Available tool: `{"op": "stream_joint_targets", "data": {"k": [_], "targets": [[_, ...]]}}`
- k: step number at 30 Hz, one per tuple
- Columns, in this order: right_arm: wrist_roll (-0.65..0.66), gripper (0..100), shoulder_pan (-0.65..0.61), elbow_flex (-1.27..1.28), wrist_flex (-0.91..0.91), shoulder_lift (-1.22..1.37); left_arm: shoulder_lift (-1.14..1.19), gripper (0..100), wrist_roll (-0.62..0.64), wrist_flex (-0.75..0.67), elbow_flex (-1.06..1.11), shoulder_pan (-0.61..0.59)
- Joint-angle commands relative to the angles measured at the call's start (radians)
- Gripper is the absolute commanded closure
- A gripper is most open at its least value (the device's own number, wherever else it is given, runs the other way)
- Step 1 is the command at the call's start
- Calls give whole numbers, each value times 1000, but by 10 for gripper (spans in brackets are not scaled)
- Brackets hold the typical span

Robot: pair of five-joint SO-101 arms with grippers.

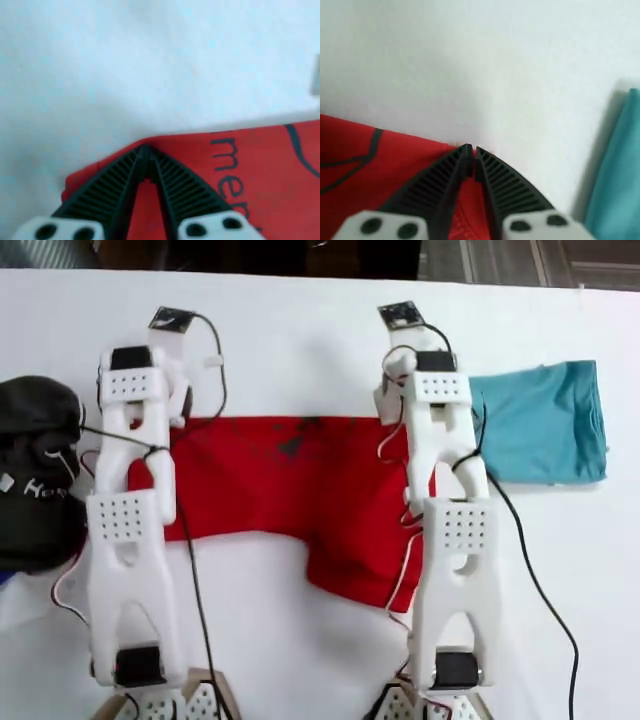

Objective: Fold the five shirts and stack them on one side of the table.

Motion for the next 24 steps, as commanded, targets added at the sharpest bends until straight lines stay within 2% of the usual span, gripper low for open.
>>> {"op": "stream_joint_targets", "data": {"k": [1,7,12,18,24], "targets": [[0,979,10,-87,85,-15,35,974,2,72,-134,-49],[0,978,16,-302,305,-36,46,974,-3,255,-407,-20],[2,978,5,-517,420,-38,43,974,-5,278,-536,3],[-2,979,16,-523,421,-93,12,975,0,279,-470,-14],[-5,979,-1,-293,421,-311,-224,975,3,278,-134,-29]]}}
